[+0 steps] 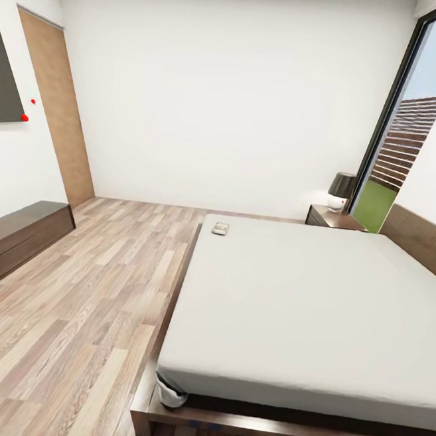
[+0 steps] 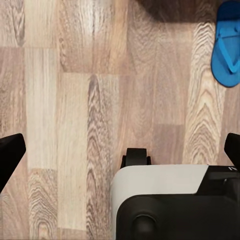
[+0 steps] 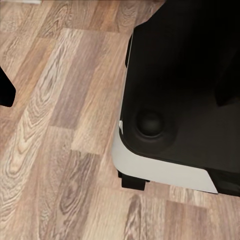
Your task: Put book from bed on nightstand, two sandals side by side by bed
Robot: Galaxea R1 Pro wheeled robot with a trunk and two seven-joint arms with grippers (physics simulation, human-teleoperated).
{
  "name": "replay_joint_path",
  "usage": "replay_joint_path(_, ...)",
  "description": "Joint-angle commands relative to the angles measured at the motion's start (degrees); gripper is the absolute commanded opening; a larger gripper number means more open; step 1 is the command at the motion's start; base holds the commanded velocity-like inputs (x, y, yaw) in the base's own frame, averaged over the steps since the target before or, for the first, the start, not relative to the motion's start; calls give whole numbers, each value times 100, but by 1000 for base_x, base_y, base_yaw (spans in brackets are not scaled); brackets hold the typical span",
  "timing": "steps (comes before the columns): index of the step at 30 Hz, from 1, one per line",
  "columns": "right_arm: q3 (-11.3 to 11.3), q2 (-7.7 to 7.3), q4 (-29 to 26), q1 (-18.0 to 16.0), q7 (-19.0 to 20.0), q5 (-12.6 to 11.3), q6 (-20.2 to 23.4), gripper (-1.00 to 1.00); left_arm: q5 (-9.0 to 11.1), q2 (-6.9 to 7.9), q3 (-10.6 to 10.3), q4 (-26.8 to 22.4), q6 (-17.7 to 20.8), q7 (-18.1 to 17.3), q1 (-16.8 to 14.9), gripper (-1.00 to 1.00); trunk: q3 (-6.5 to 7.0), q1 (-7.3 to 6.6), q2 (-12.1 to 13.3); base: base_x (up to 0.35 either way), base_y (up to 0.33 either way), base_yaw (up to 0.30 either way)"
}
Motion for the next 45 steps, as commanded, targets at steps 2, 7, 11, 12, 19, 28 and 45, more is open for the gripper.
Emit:
replay_joint_path(2,50,3,5,-4,7,-57,11,100,33,4,-46,2,-21,22,-1,100,31,-45,78,0,0,0)
replay_joint_path(7,51,0,5,-2,7,-54,11,100,32,16,-46,2,-39,22,3,100,120,-154,278,0,0,0)
replay_joint_path(11,50,-2,5,-1,7,-53,11,100,32,27,-47,2,-50,16,8,100,192,-242,439,0,0,0)
replay_joint_path(12,51,-2,5,-1,7,-54,11,100,32,29,-47,2,-52,13,8,100,210,-264,479,0,0,0)
replay_joint_path(19,50,-1,5,-1,7,-55,11,100,32,33,-45,2,-57,19,10,100,336,-418,760,0,0,0)
replay_joint_path(28,50,-3,7,-1,7,-57,11,100,32,35,-46,2,-59,11,11,100,497,-616,1121,0,0,0)
replay_joint_path(45,52,-3,5,-1,7,-60,11,100,36,35,-48,1,-66,5,22,100,803,-989,1803,0,0,0)
